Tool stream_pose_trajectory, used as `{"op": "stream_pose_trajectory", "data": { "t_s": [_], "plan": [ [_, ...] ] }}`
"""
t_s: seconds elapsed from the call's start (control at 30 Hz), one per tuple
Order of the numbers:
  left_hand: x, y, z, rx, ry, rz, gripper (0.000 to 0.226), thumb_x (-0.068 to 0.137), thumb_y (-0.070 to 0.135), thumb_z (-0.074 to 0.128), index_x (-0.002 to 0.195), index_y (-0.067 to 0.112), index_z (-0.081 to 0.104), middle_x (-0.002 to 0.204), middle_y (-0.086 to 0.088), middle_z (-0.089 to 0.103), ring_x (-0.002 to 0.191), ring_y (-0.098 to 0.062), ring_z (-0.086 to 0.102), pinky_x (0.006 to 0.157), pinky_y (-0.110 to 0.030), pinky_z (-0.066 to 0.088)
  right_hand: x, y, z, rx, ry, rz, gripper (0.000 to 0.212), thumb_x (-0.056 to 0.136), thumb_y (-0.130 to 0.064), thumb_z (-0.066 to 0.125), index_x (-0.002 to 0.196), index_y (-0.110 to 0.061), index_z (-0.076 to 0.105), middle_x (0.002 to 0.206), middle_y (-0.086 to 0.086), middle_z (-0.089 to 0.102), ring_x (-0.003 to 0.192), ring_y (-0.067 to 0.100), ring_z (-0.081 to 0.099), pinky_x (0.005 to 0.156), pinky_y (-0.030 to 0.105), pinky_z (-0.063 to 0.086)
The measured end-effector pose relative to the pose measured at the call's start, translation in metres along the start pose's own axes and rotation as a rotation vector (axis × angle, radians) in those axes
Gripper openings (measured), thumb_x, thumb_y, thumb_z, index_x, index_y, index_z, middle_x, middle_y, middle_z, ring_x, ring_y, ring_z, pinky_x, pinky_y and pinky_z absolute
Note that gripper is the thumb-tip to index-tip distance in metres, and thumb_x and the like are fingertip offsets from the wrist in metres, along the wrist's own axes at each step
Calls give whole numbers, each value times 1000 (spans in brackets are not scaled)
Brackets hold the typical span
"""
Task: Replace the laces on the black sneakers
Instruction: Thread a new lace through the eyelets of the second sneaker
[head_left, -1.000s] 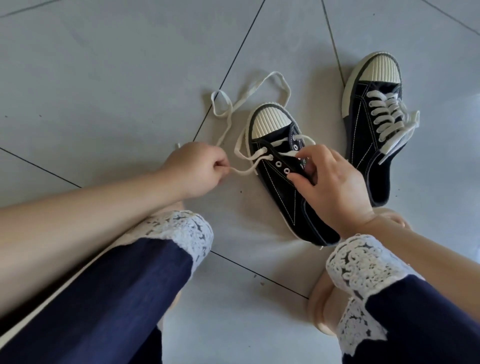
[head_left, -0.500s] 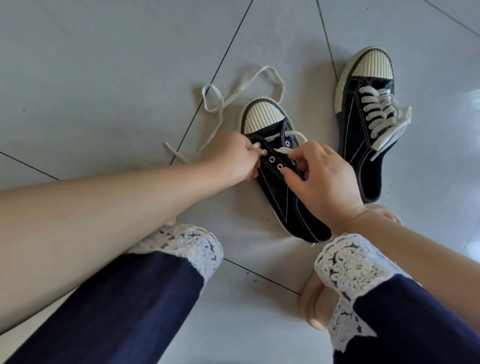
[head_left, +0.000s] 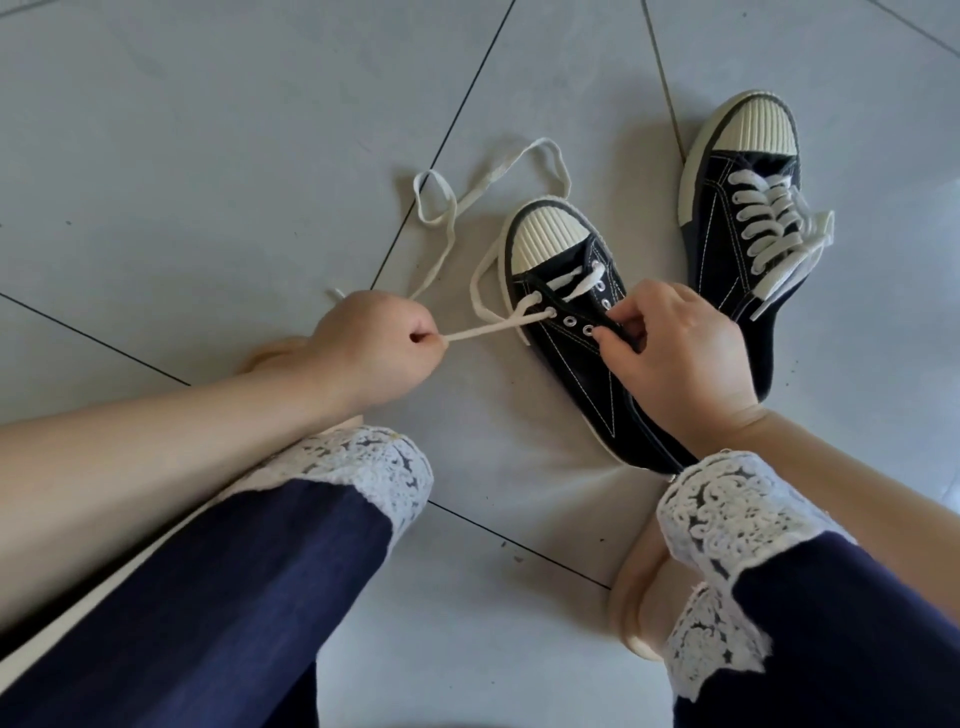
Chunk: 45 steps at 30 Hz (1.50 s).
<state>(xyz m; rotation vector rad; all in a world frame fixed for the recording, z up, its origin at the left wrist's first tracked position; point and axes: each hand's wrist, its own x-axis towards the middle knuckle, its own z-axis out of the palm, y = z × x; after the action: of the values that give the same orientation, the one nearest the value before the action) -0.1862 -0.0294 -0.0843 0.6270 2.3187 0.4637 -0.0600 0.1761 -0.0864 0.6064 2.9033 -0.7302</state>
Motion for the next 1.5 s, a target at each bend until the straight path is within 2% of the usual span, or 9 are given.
{"op": "stream_pose_trajectory", "data": {
  "t_s": [0.27,0.37,0.53,0.73,0.93,1.1,1.17,1.37,1.5],
  "plan": [
    [1,8,12,-171,-326,-4,29,86,39,56,70,19,69,70,6,68,65,3,57,65,-10,39,-1,-4,2,46,-3,38,15,81,-22,67,86,-12,57,72,-10,48,66,15,52,58,31,46],
    [14,20,19,-551,-369,-216,41,87,49,49,83,14,70,76,2,71,74,-13,64,76,-27,44,-3,-6,2,80,-1,57,16,81,-22,68,84,-11,55,66,-15,42,67,13,50,58,33,47],
    [42,41,16,-1176,-211,-634,19,87,35,58,78,18,57,70,2,63,66,-11,54,65,-24,41,-2,-7,-1,94,-40,68,17,82,-23,66,85,-13,53,66,-16,41,65,11,47,58,33,47],
    [57,60,-28,-1537,-87,-317,21,94,25,47,82,14,60,61,5,63,62,-11,60,66,-23,48,5,-6,-7,141,-136,88,20,86,-34,61,81,-16,54,67,-11,49,63,8,46,58,28,43],
    [28,81,-19,-1016,-305,44,22,93,22,50,76,12,60,49,7,50,46,-9,43,51,-19,38,30,-22,-27,871,-194,467,37,97,-38,39,87,-17,68,76,3,68,70,16,60,77,37,53],
    [4,68,9,-217,-511,356,20,90,24,54,75,16,65,67,6,64,64,1,54,58,-9,36,36,-33,-35,1435,-519,623,24,93,-21,48,100,-4,62,67,3,66,59,13,62,58,23,54],
    [4,59,15,-211,-520,296,20,91,22,53,89,10,68,83,8,67,78,1,58,67,-8,37,33,-32,-37,1443,-531,575,19,94,-15,46,94,-7,63,63,-1,61,58,10,58,60,19,52],
    [31,53,-12,-1376,-496,-318,42,94,42,32,101,9,58,80,-1,70,73,-13,64,71,-26,51,4,-43,-32,1044,-849,278,10,87,-8,56,84,-10,66,72,1,66,67,9,61,68,15,51],
    [46,62,-35,-1507,-289,-333,24,96,20,41,90,5,59,60,0,57,44,-7,47,45,-15,43,-12,-48,-22,556,-1020,124,13,89,-18,59,91,-21,72,82,-6,70,72,-5,58,70,5,44]
  ]
}}
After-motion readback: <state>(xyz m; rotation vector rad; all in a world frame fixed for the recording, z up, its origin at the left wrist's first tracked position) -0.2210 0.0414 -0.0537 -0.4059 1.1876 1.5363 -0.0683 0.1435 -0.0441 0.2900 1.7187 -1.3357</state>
